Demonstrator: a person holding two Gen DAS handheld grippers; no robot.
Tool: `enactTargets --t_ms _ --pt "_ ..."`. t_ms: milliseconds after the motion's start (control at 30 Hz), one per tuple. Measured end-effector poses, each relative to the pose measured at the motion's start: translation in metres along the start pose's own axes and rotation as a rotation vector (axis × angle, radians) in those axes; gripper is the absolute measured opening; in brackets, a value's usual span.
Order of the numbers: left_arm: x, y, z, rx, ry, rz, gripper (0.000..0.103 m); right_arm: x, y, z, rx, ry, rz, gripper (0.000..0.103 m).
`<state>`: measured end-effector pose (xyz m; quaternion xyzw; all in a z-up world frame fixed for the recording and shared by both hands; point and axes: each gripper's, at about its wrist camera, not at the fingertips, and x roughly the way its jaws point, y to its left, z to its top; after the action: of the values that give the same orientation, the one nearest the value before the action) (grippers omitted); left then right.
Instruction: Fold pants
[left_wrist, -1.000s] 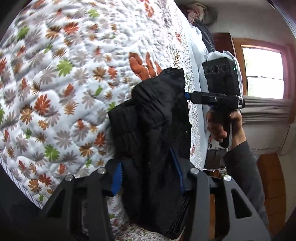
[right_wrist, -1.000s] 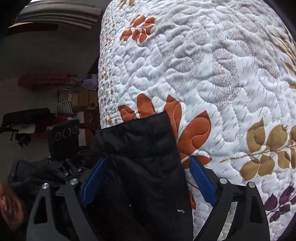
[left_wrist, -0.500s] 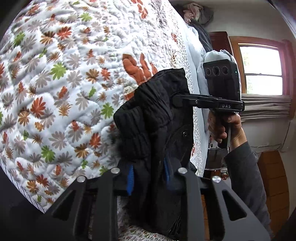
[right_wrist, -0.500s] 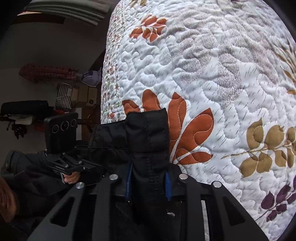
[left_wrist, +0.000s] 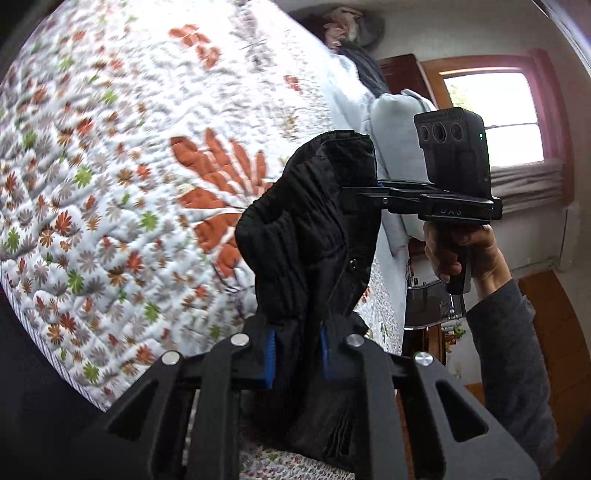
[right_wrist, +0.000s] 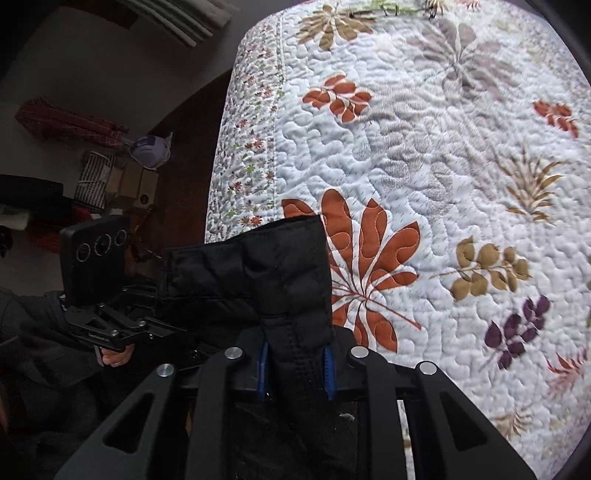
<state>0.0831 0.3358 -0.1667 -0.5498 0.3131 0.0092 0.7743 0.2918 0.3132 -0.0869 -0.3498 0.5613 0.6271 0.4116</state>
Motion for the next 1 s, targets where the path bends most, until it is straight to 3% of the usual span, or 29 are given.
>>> enactTargets --t_ms 400,633,1000 --pt "-0.019 -0.074 -0.020 0.178 -0.011 -0.049 0.015 -0.088 0.059 -0.062 0.053 -0.129 -0.183 0.022" --pt "-0.023 -0.124 -0.039 0.308 -0.013 -0.061 0.015 -0.127 0.078 -0.104 0.088 -0.208 -0.237 0.022" --pt "-0.013 -0.211 -0.103 0.522 0.020 -0.088 0.015 -0.185 0.094 -0.221 0.172 -0.344 -0.275 0.022"
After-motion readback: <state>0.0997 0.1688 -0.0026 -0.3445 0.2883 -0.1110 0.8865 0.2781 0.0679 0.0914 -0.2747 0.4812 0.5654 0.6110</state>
